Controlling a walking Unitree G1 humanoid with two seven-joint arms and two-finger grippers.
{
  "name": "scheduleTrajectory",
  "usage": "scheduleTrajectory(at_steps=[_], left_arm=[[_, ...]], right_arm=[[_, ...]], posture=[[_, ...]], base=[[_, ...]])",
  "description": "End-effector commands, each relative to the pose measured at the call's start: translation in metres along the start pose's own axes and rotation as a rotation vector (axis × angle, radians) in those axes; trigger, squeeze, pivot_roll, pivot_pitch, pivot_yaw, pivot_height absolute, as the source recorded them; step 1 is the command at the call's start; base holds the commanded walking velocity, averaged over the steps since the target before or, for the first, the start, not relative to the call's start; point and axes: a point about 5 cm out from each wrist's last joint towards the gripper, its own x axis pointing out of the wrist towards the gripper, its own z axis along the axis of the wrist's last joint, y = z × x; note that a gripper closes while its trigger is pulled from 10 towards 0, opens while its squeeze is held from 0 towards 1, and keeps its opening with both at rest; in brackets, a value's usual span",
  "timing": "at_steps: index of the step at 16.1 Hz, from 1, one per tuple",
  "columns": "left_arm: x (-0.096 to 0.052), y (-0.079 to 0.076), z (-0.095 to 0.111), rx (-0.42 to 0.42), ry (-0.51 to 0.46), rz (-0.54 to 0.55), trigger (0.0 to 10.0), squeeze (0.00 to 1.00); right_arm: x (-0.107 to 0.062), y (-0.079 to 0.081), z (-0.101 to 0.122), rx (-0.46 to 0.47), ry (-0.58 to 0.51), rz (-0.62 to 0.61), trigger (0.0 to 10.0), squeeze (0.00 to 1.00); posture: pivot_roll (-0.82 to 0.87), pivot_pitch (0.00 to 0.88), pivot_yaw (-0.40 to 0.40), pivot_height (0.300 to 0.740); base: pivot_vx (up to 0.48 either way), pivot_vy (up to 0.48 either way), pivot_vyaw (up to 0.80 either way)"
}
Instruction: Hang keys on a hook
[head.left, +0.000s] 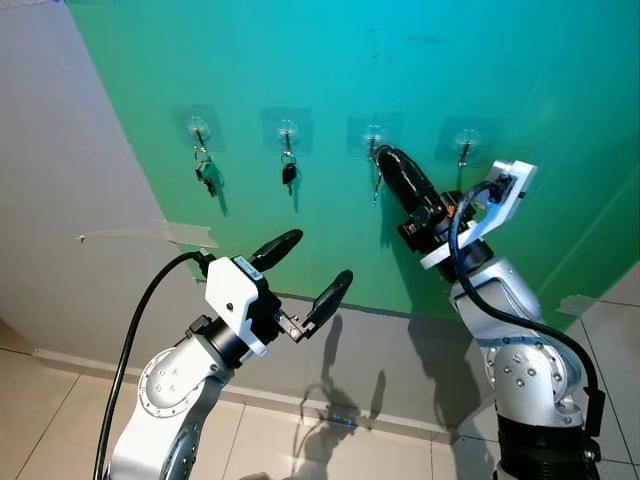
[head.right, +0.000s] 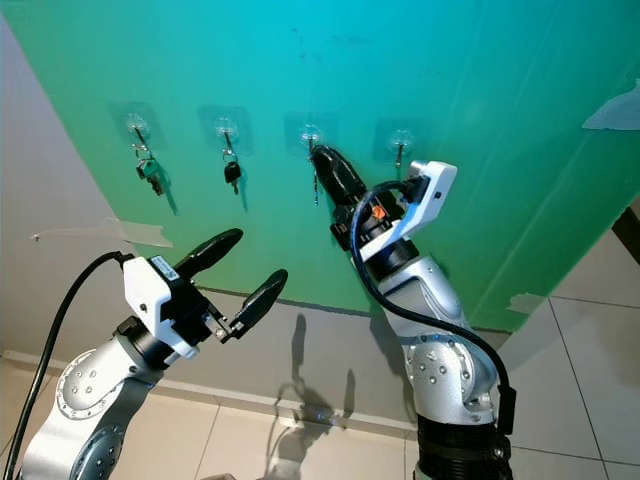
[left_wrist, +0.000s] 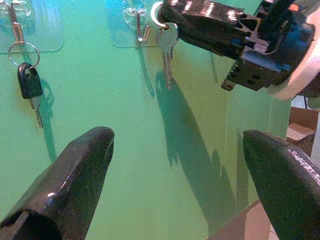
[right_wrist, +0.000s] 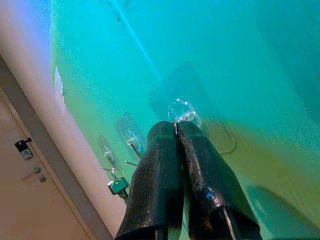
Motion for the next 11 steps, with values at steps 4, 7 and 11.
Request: scheduleTrajectory(at_steps=[4, 7, 11], left_arm=[[-0.0005, 0.0001, 0.0028, 0.013, -0.008, -0.006, 10.0, 0.00], [-0.0004, 0.0001, 0.0025, 0.012, -0.007, -0.008, 10.0, 0.00], [0.0004, -0.0001, 0.0021, 0.011, -0.007, -0.009, 10.0, 0.00]], right_arm=[[0.0025, -0.0015, -0.0043, -0.003, 0.026, -0.018, 10.0, 0.00], [0.0024, -0.0001, -0.0066, 0.004, 0.044, -0.001, 10.0, 0.00], [0.0021, -0.0013, -0.0076, -0.002, 0.055, -0.005, 10.0, 0.00]], posture=[[-0.03, 0.004, 0.044, 0.740], [-0.03, 0.005, 0.044, 0.740], [-0.03, 0.005, 0.043, 0.740]], base=[[0.000, 0.000, 0.00], [0.000, 0.000, 0.00], [0.000, 0.000, 0.00]])
